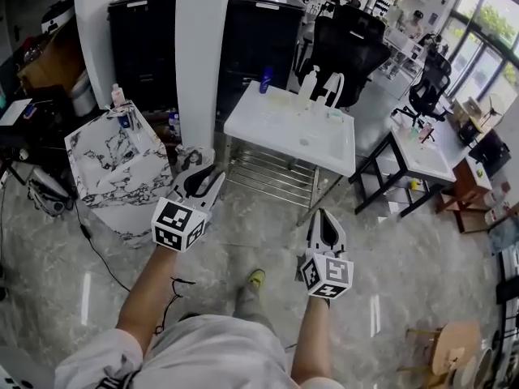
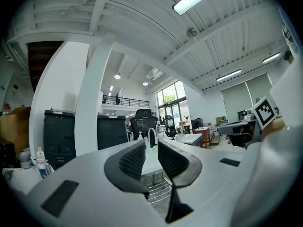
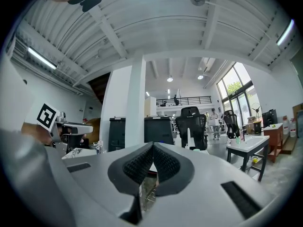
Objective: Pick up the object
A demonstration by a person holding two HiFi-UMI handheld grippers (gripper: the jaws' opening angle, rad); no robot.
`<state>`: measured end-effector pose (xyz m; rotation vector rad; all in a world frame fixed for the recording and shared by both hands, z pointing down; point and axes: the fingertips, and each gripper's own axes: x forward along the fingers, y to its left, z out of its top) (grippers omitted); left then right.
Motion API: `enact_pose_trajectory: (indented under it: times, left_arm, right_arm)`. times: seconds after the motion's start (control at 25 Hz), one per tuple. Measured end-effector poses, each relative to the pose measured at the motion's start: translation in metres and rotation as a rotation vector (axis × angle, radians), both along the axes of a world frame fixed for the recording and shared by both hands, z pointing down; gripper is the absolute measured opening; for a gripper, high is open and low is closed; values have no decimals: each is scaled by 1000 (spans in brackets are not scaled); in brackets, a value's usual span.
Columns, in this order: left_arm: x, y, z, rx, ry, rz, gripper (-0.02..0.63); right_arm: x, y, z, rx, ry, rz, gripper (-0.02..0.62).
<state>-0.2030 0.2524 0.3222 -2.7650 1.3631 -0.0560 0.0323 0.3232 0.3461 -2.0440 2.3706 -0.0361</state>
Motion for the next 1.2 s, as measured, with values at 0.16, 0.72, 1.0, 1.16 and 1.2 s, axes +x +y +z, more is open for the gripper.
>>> enact_pose_trajectory:
  times: [0.16, 0.72, 1.0, 1.16, 1.2]
  left_arm:
    - [13, -38, 10, -12, -8, 3, 80]
    - [116, -260, 43, -73, -69, -12, 80]
    - [130, -331, 38, -84, -82, -84, 80]
    - [138, -367, 40, -101, -91, -113, 80]
    - [142, -374, 42, -106, -96, -113, 78]
  right_arm:
    - [13, -40, 11, -5, -6, -5, 8]
    - [114, -268, 43, -42, -28, -68, 8]
    - [127, -360, 40, -53, -43, -157, 8]
    - [135, -401, 41, -67, -45, -194, 8]
    - [137, -409, 42, -71, -46, -199, 8]
